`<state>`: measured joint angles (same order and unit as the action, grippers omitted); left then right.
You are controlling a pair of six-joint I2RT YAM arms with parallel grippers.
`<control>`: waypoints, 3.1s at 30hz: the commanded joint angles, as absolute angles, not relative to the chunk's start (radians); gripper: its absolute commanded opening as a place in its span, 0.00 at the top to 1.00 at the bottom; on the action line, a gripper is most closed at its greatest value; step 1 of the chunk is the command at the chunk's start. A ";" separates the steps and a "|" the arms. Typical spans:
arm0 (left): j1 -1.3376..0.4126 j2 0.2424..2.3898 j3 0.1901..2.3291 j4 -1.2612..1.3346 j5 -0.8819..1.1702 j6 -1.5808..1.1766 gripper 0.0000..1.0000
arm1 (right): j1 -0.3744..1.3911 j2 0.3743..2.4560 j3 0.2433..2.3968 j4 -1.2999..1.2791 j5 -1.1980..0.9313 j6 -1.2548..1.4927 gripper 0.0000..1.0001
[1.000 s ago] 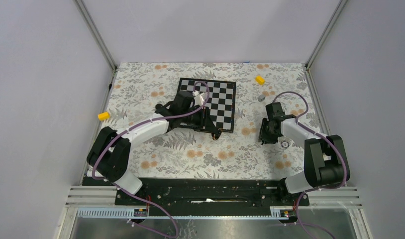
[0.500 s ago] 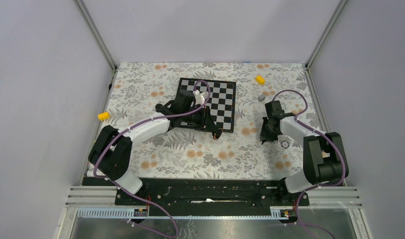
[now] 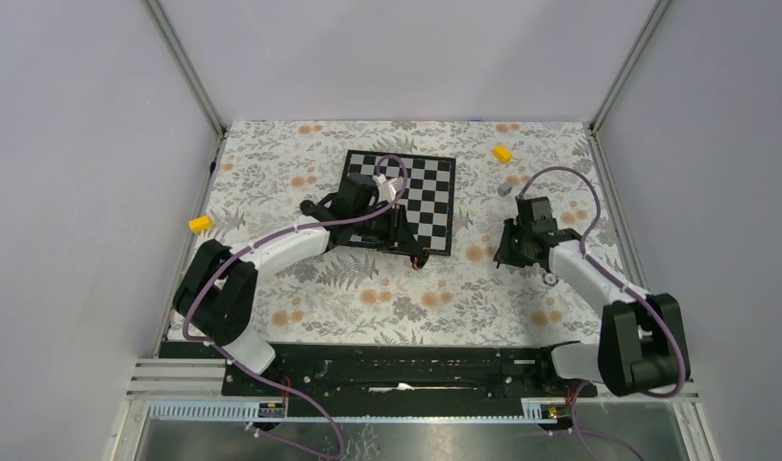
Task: Insert the wireless bluetooth earbuds into the charging case
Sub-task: Pick up the left earbud from the center of the board, then insert the left earbud into the left side groove of the charging case.
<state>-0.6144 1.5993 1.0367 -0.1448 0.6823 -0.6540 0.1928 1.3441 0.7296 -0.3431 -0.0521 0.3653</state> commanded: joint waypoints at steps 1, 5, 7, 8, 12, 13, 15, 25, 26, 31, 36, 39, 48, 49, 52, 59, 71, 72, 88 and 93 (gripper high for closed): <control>-0.618 1.605 1.081 -0.118 0.714 -0.646 1.00 | 0.241 1.210 0.677 -0.228 -0.134 0.350 0.88; -0.618 1.610 1.075 -0.103 0.727 -0.665 1.00 | 0.294 1.090 0.642 -0.188 -0.121 0.354 0.89; -0.618 1.618 1.076 -0.091 0.741 -0.682 1.00 | 0.320 1.034 0.622 -0.162 -0.117 0.362 0.89; -0.618 1.622 1.077 -0.085 0.752 -0.690 1.00 | 0.333 1.005 0.613 -0.146 -0.115 0.367 0.89; -0.618 1.631 1.075 -0.051 0.786 -0.728 1.00 | 0.384 0.908 0.582 -0.083 -0.109 0.391 0.89; -0.618 1.631 1.074 -0.040 0.793 -0.740 1.00 | 0.399 0.889 0.579 -0.065 -0.108 0.398 0.89; -0.618 1.632 1.070 -0.011 0.804 -0.770 1.00 | 0.428 0.864 0.582 -0.040 -0.105 0.407 0.90; -0.618 1.638 1.028 0.190 0.865 -0.964 1.00 | 0.602 0.836 0.646 0.050 -0.041 0.410 0.91; -0.618 1.638 1.027 0.200 0.867 -0.976 1.00 | 0.619 0.833 0.650 0.059 -0.034 0.410 0.91; -0.618 1.639 1.025 0.243 0.877 -1.044 1.00 | 0.687 0.809 0.654 0.092 0.031 0.401 0.92; -0.618 1.653 1.030 0.253 0.899 -1.113 1.00 | 0.726 0.780 0.656 0.121 0.077 0.391 0.92; -0.618 1.660 1.031 0.261 0.915 -1.156 1.00 | 0.743 0.775 0.654 0.136 0.096 0.380 0.92; -0.616 1.648 1.033 0.289 0.926 -1.230 1.00 | 0.770 0.762 0.651 0.156 0.135 0.349 0.93; -0.616 1.648 1.028 0.303 0.929 -1.246 1.00 | 0.773 0.759 0.648 0.156 0.141 0.347 0.93; -0.615 1.648 1.008 0.366 0.941 -1.301 1.00 | 0.778 0.748 0.639 0.161 0.155 0.345 0.94; -0.612 1.654 0.996 0.430 0.957 -1.372 1.00 | 0.790 0.743 0.638 0.166 0.162 0.338 0.94; -0.598 1.656 0.937 0.580 0.965 -1.523 1.00 | 0.801 0.735 0.627 0.161 0.175 0.319 0.95; -0.598 1.656 0.937 0.587 0.965 -1.531 1.00 | 0.802 0.736 0.627 0.161 0.175 0.318 0.95; -0.594 1.659 0.915 0.683 0.971 -1.634 1.00 | 0.825 0.768 0.616 0.202 0.185 0.295 0.95; -0.591 1.671 0.892 0.739 0.977 -1.679 1.00 | 0.837 0.758 0.617 0.179 0.198 0.261 0.96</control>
<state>-0.5991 1.6650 0.9092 0.6212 0.9558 -1.6279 0.8181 0.7696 0.6109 0.1452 0.1654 0.3042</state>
